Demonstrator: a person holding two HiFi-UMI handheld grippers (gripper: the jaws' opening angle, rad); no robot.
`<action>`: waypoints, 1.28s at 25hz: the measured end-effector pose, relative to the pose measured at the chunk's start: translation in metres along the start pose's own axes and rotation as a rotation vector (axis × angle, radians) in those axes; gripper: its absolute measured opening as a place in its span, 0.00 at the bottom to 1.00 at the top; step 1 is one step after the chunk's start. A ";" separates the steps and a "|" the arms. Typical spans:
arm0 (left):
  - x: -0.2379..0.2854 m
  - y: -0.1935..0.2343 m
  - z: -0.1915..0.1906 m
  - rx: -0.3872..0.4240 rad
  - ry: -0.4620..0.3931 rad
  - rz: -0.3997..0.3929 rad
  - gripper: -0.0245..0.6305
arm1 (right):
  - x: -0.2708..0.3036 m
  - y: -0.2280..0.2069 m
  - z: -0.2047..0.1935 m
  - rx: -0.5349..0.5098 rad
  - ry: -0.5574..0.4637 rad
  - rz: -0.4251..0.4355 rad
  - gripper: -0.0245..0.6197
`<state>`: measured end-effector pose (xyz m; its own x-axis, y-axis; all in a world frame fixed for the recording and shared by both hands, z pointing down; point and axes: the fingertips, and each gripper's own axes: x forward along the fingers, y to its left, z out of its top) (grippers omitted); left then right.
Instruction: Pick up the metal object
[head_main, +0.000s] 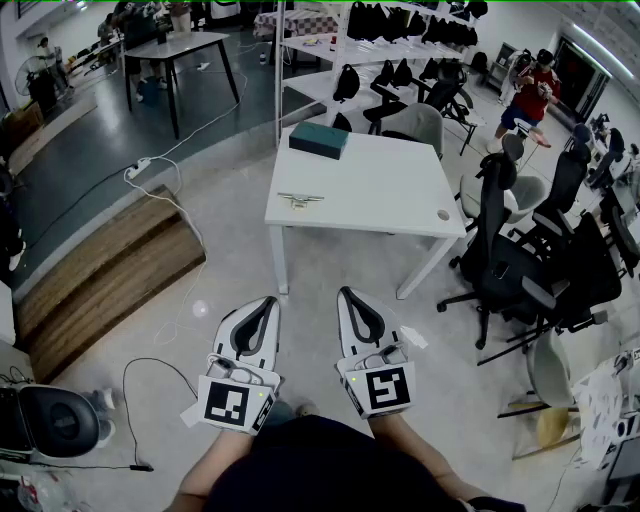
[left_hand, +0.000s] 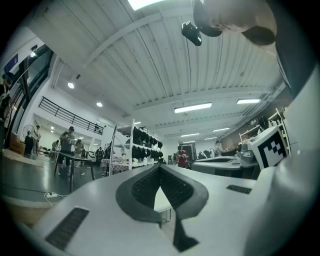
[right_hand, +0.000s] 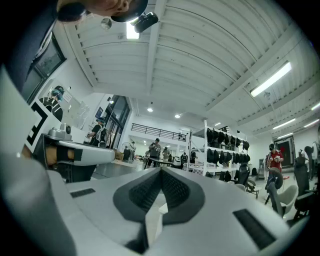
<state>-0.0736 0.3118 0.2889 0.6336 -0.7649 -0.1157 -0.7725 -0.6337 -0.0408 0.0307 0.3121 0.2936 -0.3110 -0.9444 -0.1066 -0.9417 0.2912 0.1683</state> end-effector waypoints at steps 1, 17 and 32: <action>0.000 -0.002 -0.001 -0.003 0.001 0.000 0.07 | -0.002 -0.001 -0.002 0.011 0.012 0.000 0.08; 0.044 0.035 -0.039 -0.046 0.035 0.004 0.07 | 0.055 -0.008 -0.045 0.014 0.052 0.115 0.09; 0.217 0.202 -0.075 -0.089 0.064 -0.098 0.07 | 0.263 -0.055 -0.122 0.072 0.245 -0.019 0.38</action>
<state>-0.0892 0.0096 0.3303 0.7098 -0.7025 -0.0520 -0.7015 -0.7116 0.0395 0.0161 0.0287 0.3756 -0.2616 -0.9559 0.1333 -0.9564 0.2753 0.0976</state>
